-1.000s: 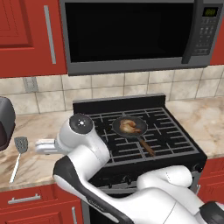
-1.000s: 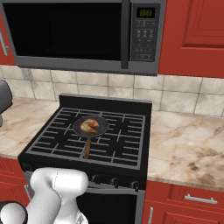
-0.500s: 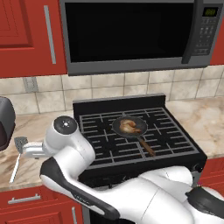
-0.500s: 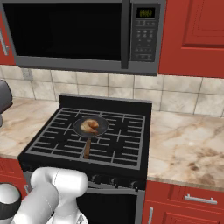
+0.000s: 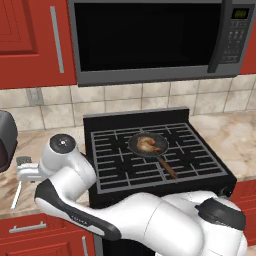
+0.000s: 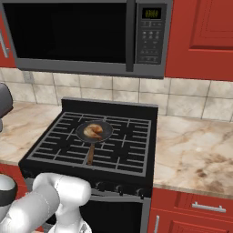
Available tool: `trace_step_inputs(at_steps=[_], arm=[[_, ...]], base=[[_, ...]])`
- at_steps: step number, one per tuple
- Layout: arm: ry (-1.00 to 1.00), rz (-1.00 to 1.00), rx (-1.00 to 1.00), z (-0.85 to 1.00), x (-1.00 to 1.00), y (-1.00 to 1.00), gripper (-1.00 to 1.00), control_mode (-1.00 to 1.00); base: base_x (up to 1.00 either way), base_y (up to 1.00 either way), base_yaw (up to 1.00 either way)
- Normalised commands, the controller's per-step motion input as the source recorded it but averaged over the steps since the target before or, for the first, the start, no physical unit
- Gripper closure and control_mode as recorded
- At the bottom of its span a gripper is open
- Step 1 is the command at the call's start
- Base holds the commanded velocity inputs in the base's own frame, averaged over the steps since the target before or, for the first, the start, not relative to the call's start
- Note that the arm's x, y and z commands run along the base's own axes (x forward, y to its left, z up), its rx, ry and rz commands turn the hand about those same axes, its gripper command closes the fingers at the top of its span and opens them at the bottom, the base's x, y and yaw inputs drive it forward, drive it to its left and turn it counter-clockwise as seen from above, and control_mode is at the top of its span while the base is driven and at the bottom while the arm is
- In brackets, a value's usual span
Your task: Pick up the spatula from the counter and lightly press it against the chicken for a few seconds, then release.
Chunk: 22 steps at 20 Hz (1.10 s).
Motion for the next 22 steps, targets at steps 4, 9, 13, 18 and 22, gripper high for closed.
trace_step_inputs(at_steps=[4,9,13,18,22], arm=[[0.02,0.0,0.0,-0.15,0.18,0.28,-1.0,-1.0],[0.03,0.0,0.0,-0.21,0.17,0.22,-1.0,-1.0],[0.05,0.0,0.0,-0.18,0.2,0.28,-1.0,-1.0],[0.04,0.0,0.0,-0.14,0.15,0.26,-1.0,-1.0],[0.02,0.0,-0.05,-0.13,0.08,0.22,-1.0,-1.0]], base=[[0.0,0.0,0.0],[0.0,0.0,0.0],[0.0,0.0,0.0],[0.0,0.0,0.0],[0.0,0.0,0.0]])
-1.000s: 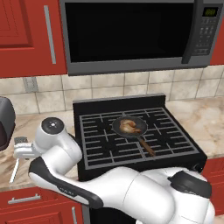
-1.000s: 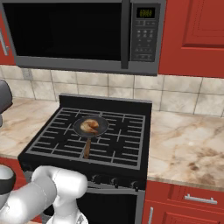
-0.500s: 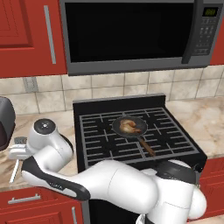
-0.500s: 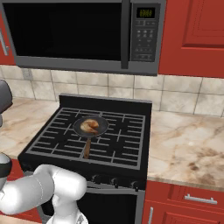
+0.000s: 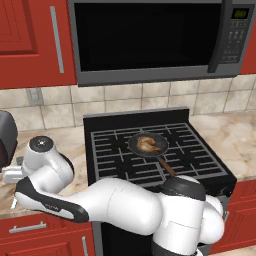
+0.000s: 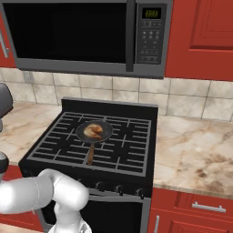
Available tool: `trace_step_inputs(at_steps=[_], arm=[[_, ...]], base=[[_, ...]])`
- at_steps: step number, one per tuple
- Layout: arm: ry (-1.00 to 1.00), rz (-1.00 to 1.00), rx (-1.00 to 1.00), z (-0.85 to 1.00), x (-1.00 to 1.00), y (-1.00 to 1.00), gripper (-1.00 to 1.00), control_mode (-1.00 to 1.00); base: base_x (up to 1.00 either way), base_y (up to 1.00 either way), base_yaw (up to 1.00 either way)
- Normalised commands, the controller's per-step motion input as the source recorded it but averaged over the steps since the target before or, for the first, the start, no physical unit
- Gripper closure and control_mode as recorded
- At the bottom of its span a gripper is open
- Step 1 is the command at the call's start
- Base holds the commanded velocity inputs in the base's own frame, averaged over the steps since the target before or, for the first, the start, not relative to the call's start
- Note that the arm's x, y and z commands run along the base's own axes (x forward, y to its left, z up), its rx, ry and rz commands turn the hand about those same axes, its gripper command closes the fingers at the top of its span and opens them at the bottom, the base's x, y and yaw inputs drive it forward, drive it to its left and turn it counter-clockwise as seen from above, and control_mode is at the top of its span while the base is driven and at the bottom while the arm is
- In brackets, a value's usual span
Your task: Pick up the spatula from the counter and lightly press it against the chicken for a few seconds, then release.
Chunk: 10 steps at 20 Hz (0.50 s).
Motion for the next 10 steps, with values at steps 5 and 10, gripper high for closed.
trace_step_inputs(at_steps=[5,10], arm=[[0.01,0.0,-0.08,-0.12,0.03,0.07,-1.0,-1.0],[0.01,0.0,-0.04,-0.14,0.09,0.04,-1.0,-1.0]], base=[[0.0,0.0,0.0],[0.0,0.0,0.0]])
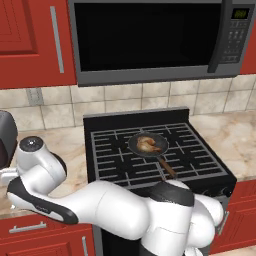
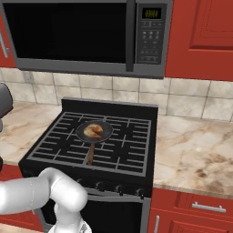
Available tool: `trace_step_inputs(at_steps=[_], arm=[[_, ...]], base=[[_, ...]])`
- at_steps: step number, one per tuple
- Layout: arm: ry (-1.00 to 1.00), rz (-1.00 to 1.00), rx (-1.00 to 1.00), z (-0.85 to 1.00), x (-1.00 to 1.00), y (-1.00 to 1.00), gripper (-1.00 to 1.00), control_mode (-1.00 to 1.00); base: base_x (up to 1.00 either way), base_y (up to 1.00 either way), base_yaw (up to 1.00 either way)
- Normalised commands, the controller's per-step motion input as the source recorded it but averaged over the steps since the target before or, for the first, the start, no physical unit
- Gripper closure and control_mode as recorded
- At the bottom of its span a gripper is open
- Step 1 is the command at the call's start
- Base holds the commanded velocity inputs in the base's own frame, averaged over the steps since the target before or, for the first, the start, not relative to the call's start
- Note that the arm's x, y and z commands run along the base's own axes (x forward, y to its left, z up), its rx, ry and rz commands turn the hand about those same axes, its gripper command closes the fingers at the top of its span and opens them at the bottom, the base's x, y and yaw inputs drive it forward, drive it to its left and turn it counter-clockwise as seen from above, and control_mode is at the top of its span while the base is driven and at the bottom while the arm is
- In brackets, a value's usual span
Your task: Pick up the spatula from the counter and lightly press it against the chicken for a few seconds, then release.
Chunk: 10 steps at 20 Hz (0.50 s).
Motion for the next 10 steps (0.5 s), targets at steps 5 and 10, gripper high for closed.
trace_step_inputs(at_steps=[5,10], arm=[[0.0,0.0,-0.01,-0.2,0.13,0.09,-1.0,-1.0],[0.0,0.0,0.0,-0.23,0.14,0.06,-1.0,-1.0]], base=[[0.0,0.0,0.0],[0.0,0.0,0.0]])
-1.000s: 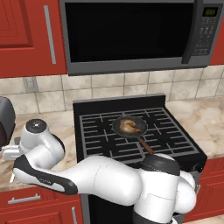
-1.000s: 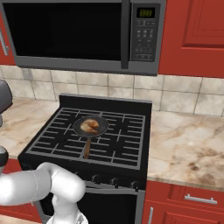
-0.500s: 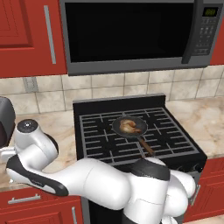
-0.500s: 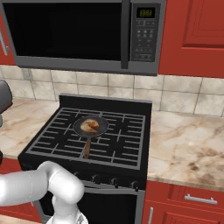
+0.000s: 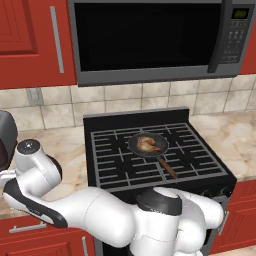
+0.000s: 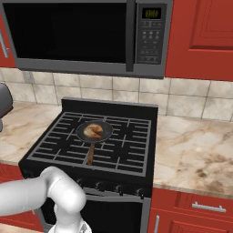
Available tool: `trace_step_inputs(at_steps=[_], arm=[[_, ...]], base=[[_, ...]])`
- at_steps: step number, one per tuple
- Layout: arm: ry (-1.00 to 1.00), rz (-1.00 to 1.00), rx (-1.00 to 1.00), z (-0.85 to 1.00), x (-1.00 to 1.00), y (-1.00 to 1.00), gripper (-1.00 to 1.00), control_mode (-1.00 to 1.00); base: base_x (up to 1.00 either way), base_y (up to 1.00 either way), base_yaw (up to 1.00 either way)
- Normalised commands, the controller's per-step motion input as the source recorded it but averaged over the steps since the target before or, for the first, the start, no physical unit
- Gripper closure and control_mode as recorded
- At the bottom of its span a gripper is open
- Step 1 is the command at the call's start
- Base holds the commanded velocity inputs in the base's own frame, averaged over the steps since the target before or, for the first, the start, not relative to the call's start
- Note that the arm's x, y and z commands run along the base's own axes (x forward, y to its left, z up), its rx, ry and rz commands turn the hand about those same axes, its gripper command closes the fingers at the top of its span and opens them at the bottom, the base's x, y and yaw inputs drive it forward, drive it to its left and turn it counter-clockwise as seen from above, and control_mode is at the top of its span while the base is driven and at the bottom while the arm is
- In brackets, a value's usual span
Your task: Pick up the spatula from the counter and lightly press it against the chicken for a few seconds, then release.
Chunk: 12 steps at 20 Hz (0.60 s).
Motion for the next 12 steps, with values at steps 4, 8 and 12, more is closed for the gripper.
trace_step_inputs(at_steps=[4,8,12], arm=[[0.0,0.0,0.0,-0.17,0.14,0.1,-1.0,-1.0],[0.0,0.0,0.0,-0.16,0.16,0.19,-1.0,-1.0],[0.04,0.0,-0.01,-0.12,0.19,0.29,-1.0,-1.0]], base=[[0.0,0.0,0.0],[0.0,0.0,0.0],[0.0,0.0,0.0]])
